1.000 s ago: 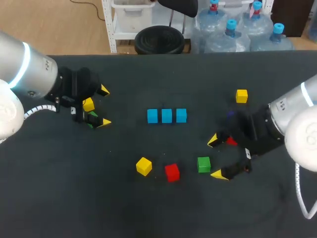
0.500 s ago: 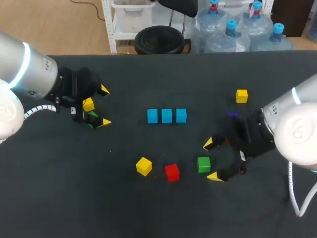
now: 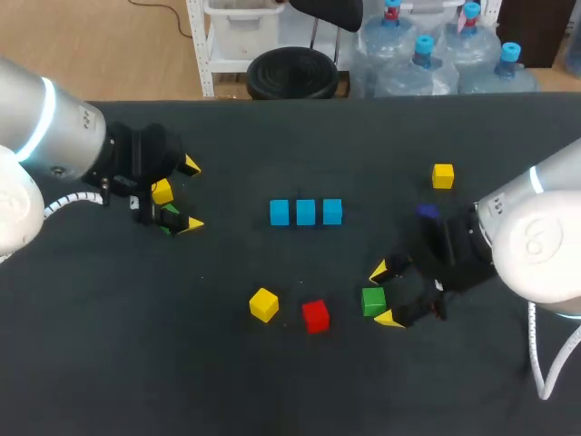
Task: Place the blue cubes, place green cubes on the blue cubes, place the yellow cubes on the green cubes, then place the red cubes on the yellow cubes, and place purple cube on the red cubes.
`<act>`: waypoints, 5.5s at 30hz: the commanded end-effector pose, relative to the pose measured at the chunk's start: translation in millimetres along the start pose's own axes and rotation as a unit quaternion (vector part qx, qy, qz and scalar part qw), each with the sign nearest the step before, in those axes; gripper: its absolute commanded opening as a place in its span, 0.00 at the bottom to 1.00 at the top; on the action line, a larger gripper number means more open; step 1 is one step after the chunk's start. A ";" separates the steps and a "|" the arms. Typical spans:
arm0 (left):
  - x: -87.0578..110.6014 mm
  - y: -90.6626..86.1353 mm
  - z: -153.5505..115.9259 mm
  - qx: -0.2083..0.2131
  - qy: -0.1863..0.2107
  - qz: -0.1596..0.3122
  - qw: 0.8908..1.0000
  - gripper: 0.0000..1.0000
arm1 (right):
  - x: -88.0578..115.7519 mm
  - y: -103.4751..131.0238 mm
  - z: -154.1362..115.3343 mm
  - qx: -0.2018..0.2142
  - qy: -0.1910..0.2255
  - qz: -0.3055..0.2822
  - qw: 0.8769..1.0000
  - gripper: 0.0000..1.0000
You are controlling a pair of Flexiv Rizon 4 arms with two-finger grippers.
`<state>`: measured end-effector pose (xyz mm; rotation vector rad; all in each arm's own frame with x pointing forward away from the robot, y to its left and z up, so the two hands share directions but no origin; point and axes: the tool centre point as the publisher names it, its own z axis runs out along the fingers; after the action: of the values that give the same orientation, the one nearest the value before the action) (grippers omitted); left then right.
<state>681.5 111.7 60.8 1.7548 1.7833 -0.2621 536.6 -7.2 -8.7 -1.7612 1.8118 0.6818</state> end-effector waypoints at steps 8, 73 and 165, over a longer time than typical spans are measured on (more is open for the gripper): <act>2.4 -0.1 -0.6 0.000 -0.005 0.002 1.000 1.00 | -1.2 -0.2 -1.0 -0.001 0.001 0.001 1.000 0.00; 2.4 -0.1 -0.6 0.000 -0.005 0.002 1.000 1.00 | -75.5 -169.9 17.9 0.032 0.026 0.006 0.999 0.00; 2.4 -0.1 -0.6 0.000 -0.005 0.002 1.000 1.00 | -68.8 -179.2 31.5 0.024 0.026 0.024 0.999 0.49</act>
<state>681.5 111.7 60.8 1.7549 1.7834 -0.2620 717.3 60.0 14.4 -1.7237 1.8953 0.6092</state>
